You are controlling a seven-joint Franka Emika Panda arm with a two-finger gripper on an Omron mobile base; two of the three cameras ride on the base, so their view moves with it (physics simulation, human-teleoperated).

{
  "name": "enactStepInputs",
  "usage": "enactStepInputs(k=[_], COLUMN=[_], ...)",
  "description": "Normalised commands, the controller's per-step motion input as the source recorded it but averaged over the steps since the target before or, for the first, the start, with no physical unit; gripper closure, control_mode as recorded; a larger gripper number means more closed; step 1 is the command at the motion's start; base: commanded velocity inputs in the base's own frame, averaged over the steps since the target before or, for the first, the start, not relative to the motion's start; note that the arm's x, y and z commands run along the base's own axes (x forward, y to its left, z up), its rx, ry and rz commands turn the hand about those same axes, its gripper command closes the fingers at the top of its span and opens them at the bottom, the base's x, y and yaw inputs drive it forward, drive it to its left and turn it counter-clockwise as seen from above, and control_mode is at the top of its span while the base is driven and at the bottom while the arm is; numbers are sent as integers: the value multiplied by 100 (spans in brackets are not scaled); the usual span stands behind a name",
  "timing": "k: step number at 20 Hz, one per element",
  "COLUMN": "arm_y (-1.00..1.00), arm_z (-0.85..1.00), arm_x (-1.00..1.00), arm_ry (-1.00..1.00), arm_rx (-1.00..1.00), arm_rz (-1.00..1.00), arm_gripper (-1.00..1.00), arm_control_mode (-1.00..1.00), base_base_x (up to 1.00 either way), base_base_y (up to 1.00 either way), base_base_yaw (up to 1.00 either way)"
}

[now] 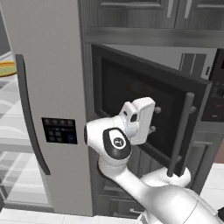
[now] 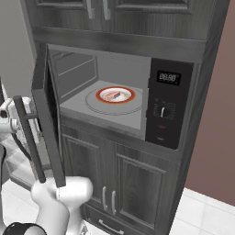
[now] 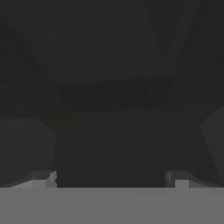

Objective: Transport the steak from the fridge to the microwave and turn on the microwave.

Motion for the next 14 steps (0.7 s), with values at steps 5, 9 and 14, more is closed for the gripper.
enactStepInputs(k=[5,9,14], arm_y=[-98,-89,-67], arm_z=[24,5,0], arm_x=[-1,2,34], arm_ry=[0,0,0], arm_rx=[24,20,12], arm_rz=[2,9,11], arm_gripper=[-100,-100,-100], arm_control_mode=[-100,-100,-100], base_base_x=[0,0,0], base_base_y=[0,0,0], base_base_yaw=[0,0,0])
